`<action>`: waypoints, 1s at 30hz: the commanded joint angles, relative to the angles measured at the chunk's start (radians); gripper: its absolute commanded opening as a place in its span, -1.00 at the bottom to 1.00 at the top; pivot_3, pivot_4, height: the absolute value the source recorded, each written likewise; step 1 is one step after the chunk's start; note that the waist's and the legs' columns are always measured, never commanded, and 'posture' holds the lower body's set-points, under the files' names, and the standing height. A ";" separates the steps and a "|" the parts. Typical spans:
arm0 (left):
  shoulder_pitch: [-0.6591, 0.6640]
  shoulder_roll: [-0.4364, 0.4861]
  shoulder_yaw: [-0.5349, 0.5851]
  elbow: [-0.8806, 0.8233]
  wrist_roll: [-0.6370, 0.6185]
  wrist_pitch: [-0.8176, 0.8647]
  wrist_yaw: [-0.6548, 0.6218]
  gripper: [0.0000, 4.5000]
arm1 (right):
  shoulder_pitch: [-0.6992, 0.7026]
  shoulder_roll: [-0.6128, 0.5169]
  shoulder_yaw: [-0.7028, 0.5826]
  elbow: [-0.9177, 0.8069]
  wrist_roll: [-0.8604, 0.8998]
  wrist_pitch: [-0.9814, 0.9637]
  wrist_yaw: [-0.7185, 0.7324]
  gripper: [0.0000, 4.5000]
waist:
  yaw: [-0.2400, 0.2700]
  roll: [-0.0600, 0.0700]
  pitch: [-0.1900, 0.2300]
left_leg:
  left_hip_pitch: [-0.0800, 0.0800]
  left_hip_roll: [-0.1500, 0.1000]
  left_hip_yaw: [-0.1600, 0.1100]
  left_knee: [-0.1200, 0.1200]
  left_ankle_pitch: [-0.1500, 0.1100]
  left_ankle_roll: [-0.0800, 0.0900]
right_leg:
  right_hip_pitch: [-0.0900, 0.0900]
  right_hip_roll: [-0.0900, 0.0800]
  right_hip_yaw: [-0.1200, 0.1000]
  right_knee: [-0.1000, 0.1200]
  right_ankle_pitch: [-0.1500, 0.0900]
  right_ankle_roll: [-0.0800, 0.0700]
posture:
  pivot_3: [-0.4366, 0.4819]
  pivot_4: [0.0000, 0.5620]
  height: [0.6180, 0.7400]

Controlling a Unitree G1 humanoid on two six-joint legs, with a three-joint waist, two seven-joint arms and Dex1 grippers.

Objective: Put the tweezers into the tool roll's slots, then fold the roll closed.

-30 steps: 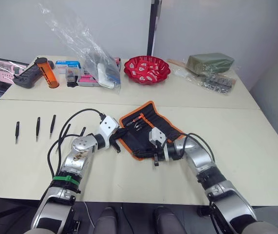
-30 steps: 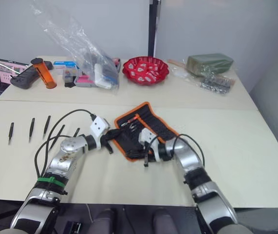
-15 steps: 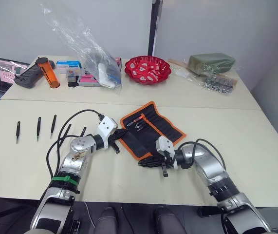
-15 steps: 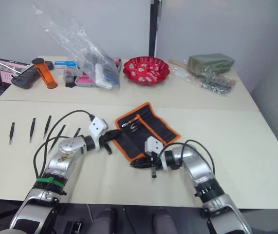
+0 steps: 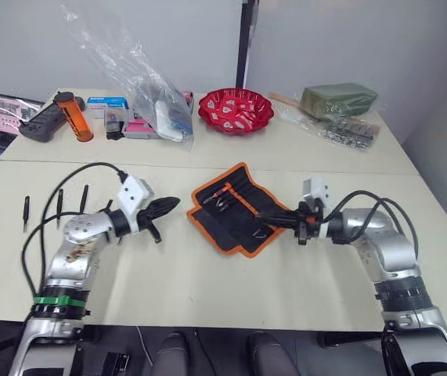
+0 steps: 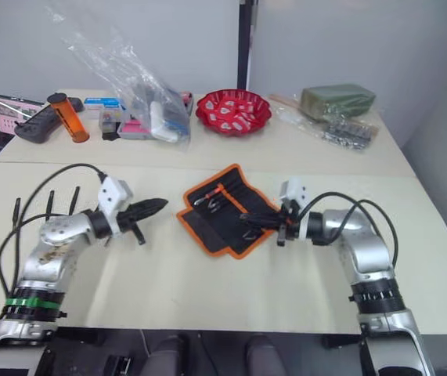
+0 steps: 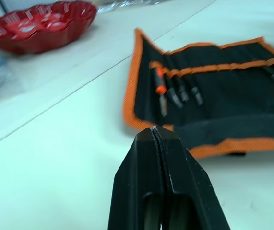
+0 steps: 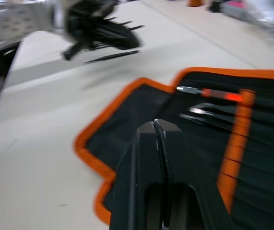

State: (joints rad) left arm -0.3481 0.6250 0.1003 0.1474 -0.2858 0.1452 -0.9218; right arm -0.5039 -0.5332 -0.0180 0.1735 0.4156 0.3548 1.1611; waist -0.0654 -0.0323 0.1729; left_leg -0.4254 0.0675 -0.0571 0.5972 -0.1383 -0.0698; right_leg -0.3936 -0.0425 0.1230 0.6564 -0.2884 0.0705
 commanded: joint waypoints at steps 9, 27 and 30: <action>0.359 0.100 0.524 -0.123 -0.197 -0.016 0.045 0.70 | -0.054 -0.123 -0.184 0.365 -0.011 -0.212 -0.013 0.12 | -0.005 -0.001 0.005 | -0.001 0.001 0.002 -0.004 0.000 0.000 | -0.004 -0.001 0.001 -0.001 -0.001 -0.001 | -0.05 -0.47 0.82; 0.726 -0.072 0.845 -0.200 -0.323 -0.056 0.173 1.00 | -0.092 -0.131 -0.284 0.616 -0.009 -0.290 -0.082 0.99 | -0.005 -0.003 0.006 | 0.000 0.001 0.005 -0.004 0.000 0.000 | -0.005 -0.001 0.003 -0.001 -0.005 -0.010 | -0.05 -0.47 0.82; 0.754 -0.080 0.859 -0.217 -0.334 -0.053 0.182 1.00 | -0.134 -0.121 -0.285 0.631 0.000 -0.269 -0.081 0.99 | -0.012 -0.003 0.006 | 0.000 0.001 0.006 -0.004 0.000 0.000 | -0.006 -0.001 0.004 0.000 -0.005 -0.010 | -0.05 -0.47 0.82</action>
State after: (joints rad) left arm 0.3879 0.5444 0.9223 -0.0314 -0.5959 0.1079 -0.7522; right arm -0.6121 -0.6517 -0.2792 0.8135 0.3968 0.0923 1.0786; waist -0.0774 -0.0352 0.1791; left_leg -0.4261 0.0686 -0.0505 0.5931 -0.1384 -0.0701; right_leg -0.4004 -0.0440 0.1271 0.6560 -0.2933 0.0607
